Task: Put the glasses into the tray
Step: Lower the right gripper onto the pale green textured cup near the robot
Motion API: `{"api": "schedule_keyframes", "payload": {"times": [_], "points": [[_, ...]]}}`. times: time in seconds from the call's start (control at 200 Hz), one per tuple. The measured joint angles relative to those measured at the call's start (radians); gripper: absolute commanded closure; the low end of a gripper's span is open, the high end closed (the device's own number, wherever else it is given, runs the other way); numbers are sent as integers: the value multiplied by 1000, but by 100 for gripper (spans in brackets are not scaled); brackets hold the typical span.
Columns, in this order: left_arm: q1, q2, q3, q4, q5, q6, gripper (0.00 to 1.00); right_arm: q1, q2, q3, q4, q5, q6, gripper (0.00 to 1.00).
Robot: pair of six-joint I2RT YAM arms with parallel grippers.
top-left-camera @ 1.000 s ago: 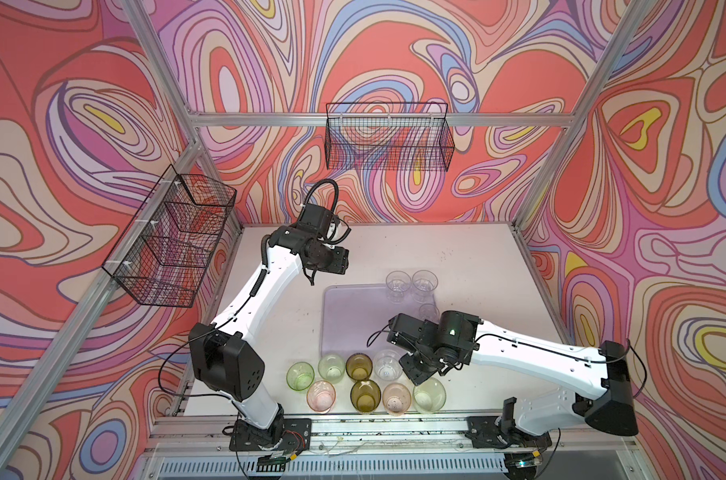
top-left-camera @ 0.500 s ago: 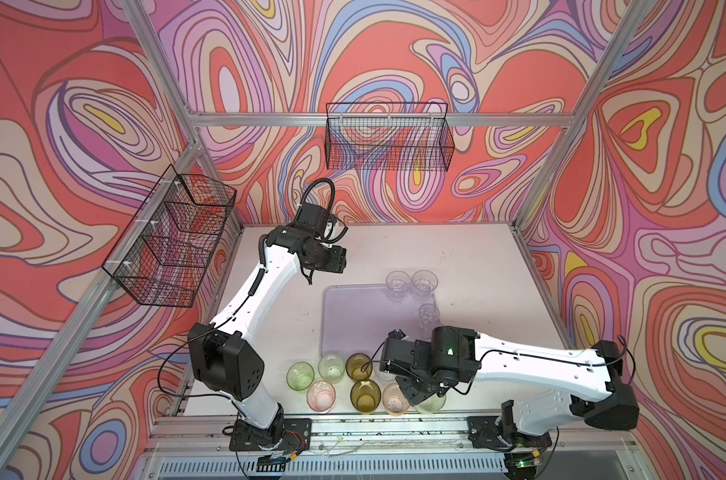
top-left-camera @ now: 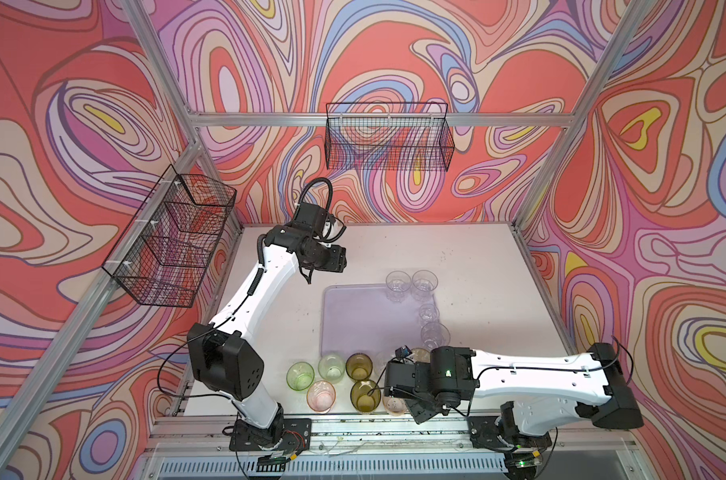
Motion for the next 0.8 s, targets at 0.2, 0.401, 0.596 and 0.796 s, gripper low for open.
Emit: {"api": "schedule_keyframes", "payload": {"times": [0.2, 0.401, 0.596, 0.796], "points": [[2, 0, 0, 0, 15, -4, 30, 0, -21, -35, 24, -7, 3, 67], [2, 0, 0, 0, 22, -5, 31, 0, -16, -43, 41, -10, -10, 70], [3, 0, 0, 0, 25, -8, 31, 0, -3, -53, 57, -14, -24, 71], [3, 1, 0, 0, 27, -9, 31, 0, 5, -70, 69, -20, -38, 75]]}}
